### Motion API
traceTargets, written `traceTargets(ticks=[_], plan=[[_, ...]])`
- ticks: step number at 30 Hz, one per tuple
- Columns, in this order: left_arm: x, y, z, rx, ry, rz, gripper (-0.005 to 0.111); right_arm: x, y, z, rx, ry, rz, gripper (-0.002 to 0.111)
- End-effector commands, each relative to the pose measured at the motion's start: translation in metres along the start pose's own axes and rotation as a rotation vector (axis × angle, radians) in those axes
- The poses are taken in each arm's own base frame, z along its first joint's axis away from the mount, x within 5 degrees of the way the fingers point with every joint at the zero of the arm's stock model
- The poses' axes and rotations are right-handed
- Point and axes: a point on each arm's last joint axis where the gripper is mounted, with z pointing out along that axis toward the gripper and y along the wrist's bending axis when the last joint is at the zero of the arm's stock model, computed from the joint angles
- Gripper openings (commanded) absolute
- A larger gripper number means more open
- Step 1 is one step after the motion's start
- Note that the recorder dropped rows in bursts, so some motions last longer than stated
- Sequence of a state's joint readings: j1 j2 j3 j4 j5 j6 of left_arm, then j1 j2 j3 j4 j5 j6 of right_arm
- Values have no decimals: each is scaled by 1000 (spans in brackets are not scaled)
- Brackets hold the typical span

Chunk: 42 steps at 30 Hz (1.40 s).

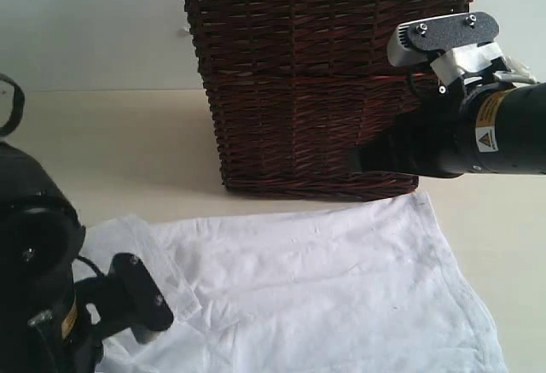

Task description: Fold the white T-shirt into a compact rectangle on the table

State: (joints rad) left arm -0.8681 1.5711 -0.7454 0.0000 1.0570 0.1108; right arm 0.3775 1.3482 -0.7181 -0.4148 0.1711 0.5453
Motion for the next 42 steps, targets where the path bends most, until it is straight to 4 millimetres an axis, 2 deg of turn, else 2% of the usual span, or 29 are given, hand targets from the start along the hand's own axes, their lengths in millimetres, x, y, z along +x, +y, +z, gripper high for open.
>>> traceTargets(ticks=[1,3,5,7,10,11,12,14,15,17,26,34,37,42], plan=[[7,-25,11,24,9,58,53,-2,-1,-2,-6,-21,-1,0],[5,-29,21,-14,-60,114,47,-1,-1,-2,-5,-20,-1,0],[6,-25,32,-64,-82,164,39,-1,-1,-2,-1,-13,-3,0],[4,-22,39,-99,-85,199,43,0,-1,-2,1,-10,-3,0],[0,-17,51,-145,-79,228,59,0,-1,-2,3,-6,-3,0],[-1,-17,54,-149,-67,233,59,0,-1,-2,3,-6,-3,0],[-1,-17,59,-147,-41,232,54,0,-1,-2,3,-6,-3,0],[0,-18,63,-130,0,212,34,0,-1,-2,3,-6,-3,0],[3,-18,62,-128,38,205,15,0,-1,-2,3,-6,-3,0],[4,-19,57,-105,99,190,0,0,-1,-2,3,-6,-3,0],[18,-38,26,94,21,292,0,0,-1,-2,2,-8,-3,0],[46,-38,0,89,50,325,0,-1,-1,-2,1,-10,-3,0],[54,-35,-5,58,77,346,0,-1,-1,-2,1,-10,-3,0],[56,-13,-10,-175,104,424,0,0,-1,-2,2,-8,-5,0]])
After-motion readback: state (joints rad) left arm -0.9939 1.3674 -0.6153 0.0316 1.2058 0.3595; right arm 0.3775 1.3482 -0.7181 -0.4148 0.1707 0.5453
